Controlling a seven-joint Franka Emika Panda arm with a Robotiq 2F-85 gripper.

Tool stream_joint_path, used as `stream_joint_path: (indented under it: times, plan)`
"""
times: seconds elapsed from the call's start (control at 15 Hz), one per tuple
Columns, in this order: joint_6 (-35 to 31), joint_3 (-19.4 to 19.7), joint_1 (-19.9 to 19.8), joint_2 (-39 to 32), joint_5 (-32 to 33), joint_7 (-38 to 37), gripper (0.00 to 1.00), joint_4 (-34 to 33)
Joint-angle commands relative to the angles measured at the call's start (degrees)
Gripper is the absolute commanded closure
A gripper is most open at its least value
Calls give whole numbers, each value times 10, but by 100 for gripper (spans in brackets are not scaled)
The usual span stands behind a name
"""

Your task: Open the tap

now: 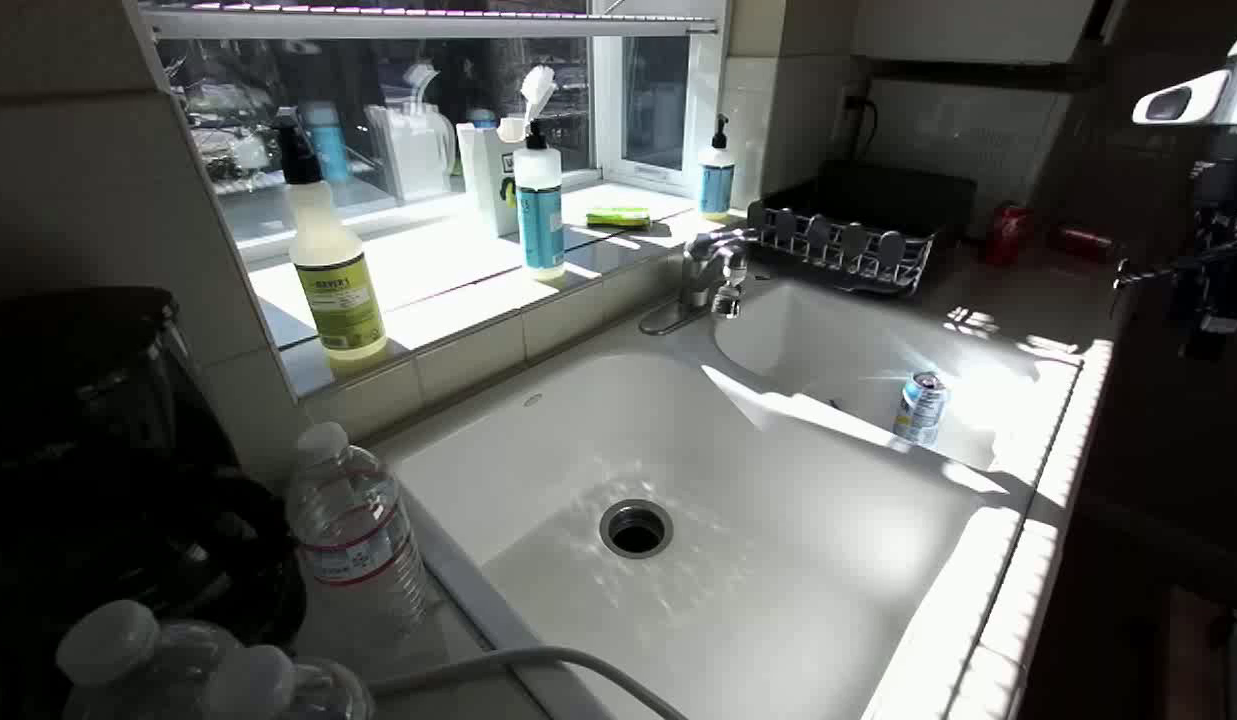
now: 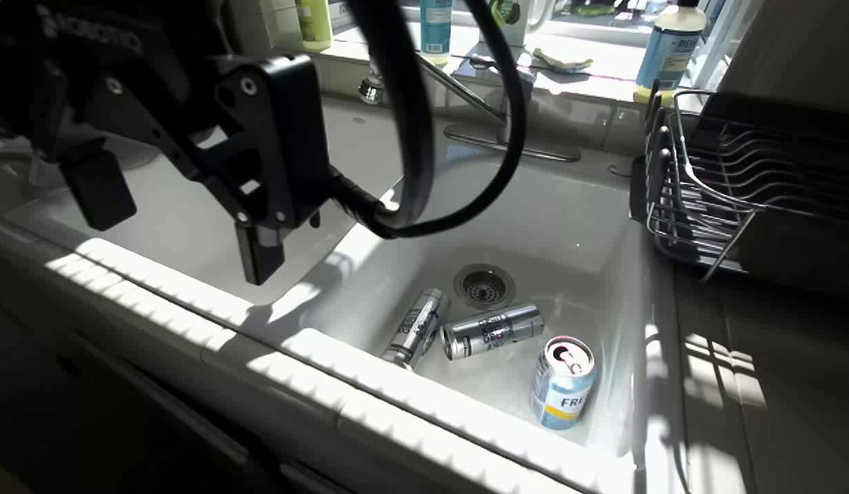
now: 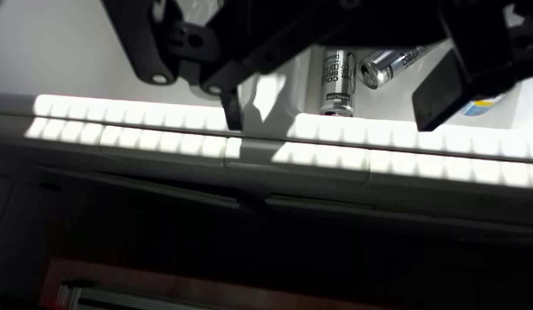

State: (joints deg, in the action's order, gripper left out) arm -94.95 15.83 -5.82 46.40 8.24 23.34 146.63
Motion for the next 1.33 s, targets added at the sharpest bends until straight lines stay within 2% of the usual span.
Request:
stream_joint_path:
  times: [0.0,0.67,0.73,1.27]
  plan:
    - [1,1,2,0,1,-1,0,-1]
    - [1,1,2,0,1,-1,0,-1]
    - [-14,-4,0,-9,-3,-20,0,-3]
    - [-103,-40,29,-104,-117,-121,0,-102]
